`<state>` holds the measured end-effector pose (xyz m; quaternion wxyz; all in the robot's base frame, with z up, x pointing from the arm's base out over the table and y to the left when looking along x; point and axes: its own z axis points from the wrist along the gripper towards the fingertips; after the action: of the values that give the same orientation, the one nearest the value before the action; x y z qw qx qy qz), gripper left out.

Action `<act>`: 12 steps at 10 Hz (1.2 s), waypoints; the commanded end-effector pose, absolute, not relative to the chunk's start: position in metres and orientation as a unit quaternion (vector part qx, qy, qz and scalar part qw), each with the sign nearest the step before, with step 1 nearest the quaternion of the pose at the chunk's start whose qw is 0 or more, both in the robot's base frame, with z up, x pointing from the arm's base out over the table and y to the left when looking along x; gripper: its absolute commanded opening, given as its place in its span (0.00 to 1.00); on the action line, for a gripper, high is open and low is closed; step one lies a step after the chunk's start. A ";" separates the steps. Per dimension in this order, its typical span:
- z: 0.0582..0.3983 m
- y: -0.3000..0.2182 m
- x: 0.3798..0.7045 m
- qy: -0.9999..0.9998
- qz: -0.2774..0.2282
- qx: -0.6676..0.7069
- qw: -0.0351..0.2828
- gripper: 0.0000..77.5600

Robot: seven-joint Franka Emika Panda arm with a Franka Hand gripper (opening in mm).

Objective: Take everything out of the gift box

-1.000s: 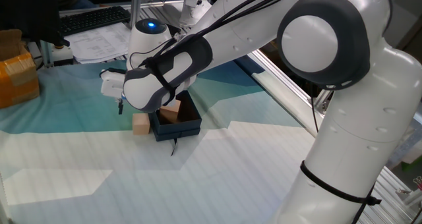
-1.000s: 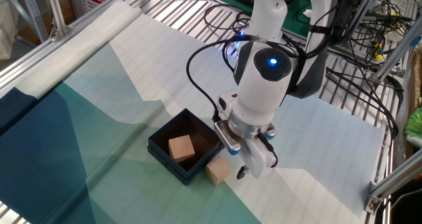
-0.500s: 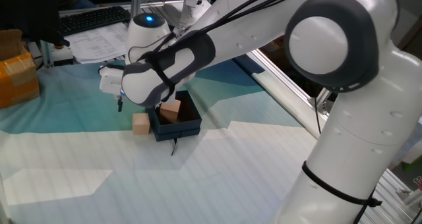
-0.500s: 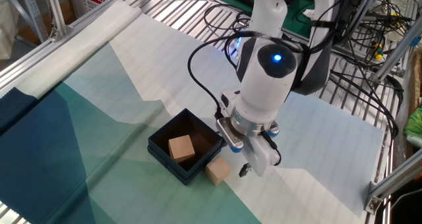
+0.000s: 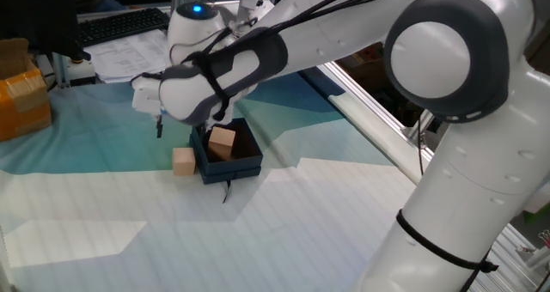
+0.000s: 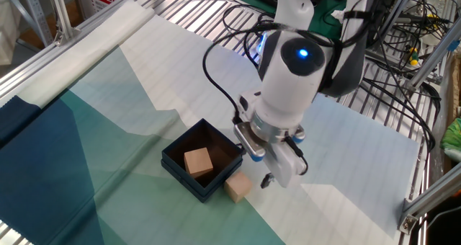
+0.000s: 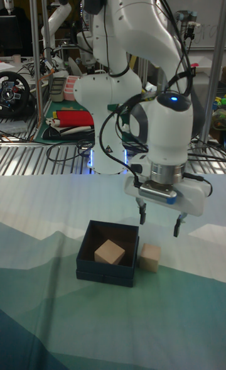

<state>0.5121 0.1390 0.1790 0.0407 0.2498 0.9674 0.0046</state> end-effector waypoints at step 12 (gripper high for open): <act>0.182 0.014 0.537 0.978 0.002 0.203 0.035 1.00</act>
<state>0.5302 0.0389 0.1845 0.0334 0.2057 0.9780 0.0019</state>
